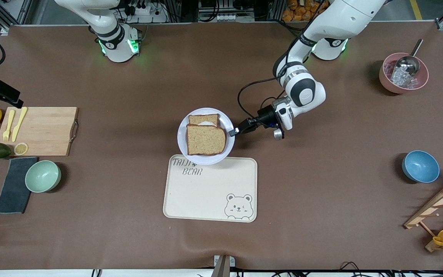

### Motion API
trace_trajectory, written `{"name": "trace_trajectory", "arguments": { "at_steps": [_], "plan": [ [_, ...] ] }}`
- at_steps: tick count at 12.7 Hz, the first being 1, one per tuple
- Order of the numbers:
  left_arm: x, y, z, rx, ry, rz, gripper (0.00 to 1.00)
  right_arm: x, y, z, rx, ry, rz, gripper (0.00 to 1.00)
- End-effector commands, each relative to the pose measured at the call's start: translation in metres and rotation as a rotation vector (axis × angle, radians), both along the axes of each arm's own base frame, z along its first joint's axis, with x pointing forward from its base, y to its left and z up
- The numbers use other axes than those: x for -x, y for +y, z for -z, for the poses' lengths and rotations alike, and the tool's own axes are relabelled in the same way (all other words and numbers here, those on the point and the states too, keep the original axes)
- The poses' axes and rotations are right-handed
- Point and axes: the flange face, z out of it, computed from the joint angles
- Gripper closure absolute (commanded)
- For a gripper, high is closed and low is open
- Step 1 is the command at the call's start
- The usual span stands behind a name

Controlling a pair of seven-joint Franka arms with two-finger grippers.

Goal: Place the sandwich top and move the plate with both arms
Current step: 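Slide the white plate onto the bear tray with the left gripper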

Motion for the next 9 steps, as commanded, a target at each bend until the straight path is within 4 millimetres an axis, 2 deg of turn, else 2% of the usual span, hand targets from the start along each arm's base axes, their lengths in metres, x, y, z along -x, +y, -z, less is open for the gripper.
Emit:
{"name": "trace_trajectory", "arguments": {
  "at_steps": [1, 4, 9],
  "plan": [
    [-0.008, -0.006, -0.014, 0.078, -0.116, -0.091, 1.00, 0.009, 0.001, -0.007, 0.008, 0.013, -0.005, 0.00],
    [-0.015, -0.011, 0.001, 0.042, -0.185, -0.092, 1.00, 0.009, 0.003, -0.007, 0.013, 0.017, -0.007, 0.00],
    [-0.046, -0.016, 0.036, 0.036, -0.203, -0.125, 1.00, 0.006, -0.002, -0.003, 0.018, 0.018, -0.001, 0.00]
  ]
}}
